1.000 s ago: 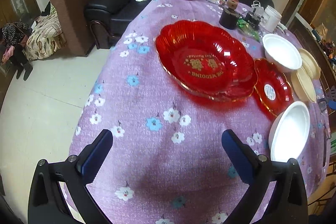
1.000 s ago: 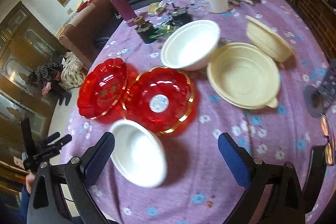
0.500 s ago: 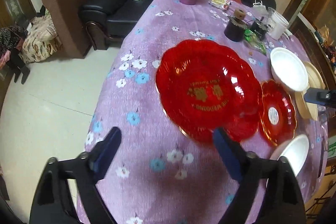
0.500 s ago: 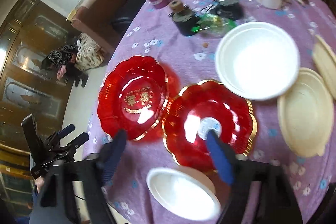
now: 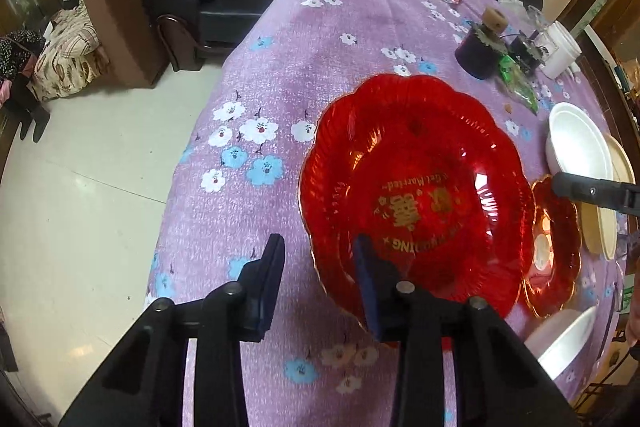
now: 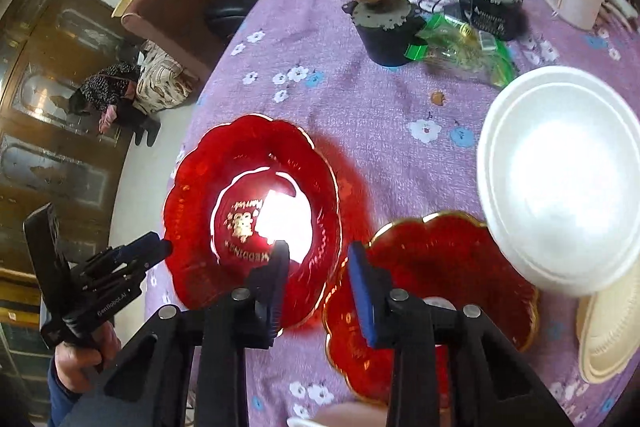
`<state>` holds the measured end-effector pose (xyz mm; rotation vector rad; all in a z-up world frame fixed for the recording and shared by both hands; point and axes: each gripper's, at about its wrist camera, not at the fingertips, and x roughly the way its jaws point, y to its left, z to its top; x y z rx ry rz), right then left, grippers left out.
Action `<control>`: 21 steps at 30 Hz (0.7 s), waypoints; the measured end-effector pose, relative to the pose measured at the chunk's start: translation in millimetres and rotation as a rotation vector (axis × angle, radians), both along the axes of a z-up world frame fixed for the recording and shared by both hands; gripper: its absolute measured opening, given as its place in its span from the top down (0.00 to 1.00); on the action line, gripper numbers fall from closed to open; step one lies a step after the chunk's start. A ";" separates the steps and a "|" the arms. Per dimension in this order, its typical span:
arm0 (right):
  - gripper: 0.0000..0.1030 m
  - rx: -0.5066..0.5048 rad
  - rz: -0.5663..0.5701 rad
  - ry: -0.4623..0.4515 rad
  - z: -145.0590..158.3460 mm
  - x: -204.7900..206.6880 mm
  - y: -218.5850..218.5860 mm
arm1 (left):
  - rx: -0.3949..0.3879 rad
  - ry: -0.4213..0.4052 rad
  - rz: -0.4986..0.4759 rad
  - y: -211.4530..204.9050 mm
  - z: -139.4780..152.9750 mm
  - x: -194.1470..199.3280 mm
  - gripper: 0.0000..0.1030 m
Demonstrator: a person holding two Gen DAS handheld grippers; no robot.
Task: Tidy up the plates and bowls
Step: 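Close the left gripper on the large red plate rim and lift it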
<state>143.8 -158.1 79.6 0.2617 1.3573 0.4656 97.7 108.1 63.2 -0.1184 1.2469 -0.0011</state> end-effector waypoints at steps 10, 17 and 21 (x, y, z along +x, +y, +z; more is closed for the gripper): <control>0.71 -0.042 0.014 0.009 -16.7 7.0 5.2 | 0.012 0.013 -0.004 0.8 -15.8 10.1 0.82; 0.85 -0.069 0.038 0.010 -28.9 9.6 14.7 | 0.015 0.009 -0.014 -3.9 -21.4 14.8 0.87; 0.89 -0.088 0.046 0.003 -31.9 8.3 22.3 | 0.024 -0.002 -0.010 -5.4 -21.9 16.6 0.87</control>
